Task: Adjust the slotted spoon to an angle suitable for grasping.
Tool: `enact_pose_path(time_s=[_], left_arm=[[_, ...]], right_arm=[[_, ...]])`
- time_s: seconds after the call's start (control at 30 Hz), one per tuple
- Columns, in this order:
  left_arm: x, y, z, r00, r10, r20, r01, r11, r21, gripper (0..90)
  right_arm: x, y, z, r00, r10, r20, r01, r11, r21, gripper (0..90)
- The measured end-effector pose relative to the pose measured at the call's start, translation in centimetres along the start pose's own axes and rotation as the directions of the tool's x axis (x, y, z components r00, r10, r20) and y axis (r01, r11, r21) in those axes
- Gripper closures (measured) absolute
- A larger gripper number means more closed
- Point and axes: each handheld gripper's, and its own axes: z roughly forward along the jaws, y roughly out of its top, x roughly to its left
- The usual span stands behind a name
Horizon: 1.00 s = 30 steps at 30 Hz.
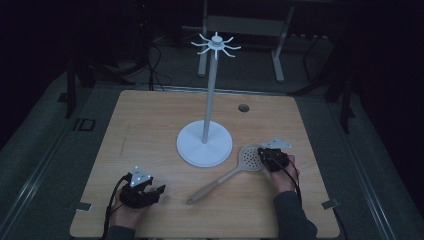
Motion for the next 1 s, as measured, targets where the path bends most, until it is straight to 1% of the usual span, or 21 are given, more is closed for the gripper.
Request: enact_pose_path(time_s=[0.17,0.43,0.63,0.8,0.9,1.0], left_arm=[[0.0,0.0,0.1,1.0,0.001,-0.001,-0.001,1.0,0.001,43.2],[0.0,0.0,0.1,1.0,-0.004,-0.002,0.004,1.0,0.003,43.2],[0.1,0.0,0.1,1.0,-0.001,0.0,0.001,0.9999,0.011,43.1],[0.1,0.0,0.2,1.0,-0.006,-0.002,0.006,0.9999,0.011,43.1],[0.1,-0.1,0.1,1.0,-0.008,-0.002,0.008,0.9999,0.011,43.1],[0.1,-0.1,0.1,1.0,-0.008,-0.002,0.008,0.9999,0.012,43.2]], right_arm=[[-0.1,-0.7,-0.6,0.9998,-0.017,0.007,0.017,1.0,0.009,89.3],[0.0,-2.0,-1.2,0.9998,-0.014,0.017,0.013,0.999,0.034,89.2],[0.3,-3.0,-2.1,0.9996,-0.028,0.007,0.028,0.999,0.039,88.7],[0.8,-3.1,-2.9,0.998,-0.063,0.007,0.062,0.997,0.035,88.5],[1.0,-3.1,-3.4,0.9971,-0.075,0.006,0.075,0.997,0.029,88.7],[1.4,-3.1,-3.7,0.994,-0.108,0.017,0.107,0.994,0.037,88.5]])
